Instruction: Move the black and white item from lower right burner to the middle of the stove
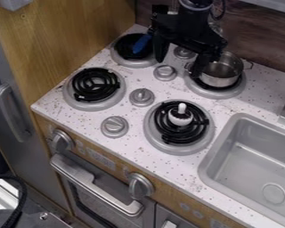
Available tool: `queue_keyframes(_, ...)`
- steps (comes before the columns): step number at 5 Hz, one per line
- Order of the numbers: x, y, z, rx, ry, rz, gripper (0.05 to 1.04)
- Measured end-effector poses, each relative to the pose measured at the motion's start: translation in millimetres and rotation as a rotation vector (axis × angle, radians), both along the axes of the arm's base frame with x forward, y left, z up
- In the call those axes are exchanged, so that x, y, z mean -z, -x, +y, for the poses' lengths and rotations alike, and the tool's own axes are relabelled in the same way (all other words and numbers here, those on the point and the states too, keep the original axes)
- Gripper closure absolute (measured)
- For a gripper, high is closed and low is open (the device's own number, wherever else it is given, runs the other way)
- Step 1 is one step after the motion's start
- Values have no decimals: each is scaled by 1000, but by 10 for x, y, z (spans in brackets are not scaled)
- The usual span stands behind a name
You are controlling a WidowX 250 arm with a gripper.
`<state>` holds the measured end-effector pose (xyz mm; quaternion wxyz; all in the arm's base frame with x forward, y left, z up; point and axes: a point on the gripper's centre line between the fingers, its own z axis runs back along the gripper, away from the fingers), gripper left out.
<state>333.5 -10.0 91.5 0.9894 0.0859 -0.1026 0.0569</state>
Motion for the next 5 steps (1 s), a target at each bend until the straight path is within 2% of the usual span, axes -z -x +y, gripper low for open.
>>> queue_keyframes(1,119,45,3,0,-3,38,87)
queue_keyframes(2,399,-28,-47,2,11,52,87)
queue_keyframes(3,668,-121,-90,-7,31,88,87)
queue_keyframes(4,922,-241,-111,-24,63,97,87)
queue_keyframes(5,1093,-330,-74,-50,75,121,87)
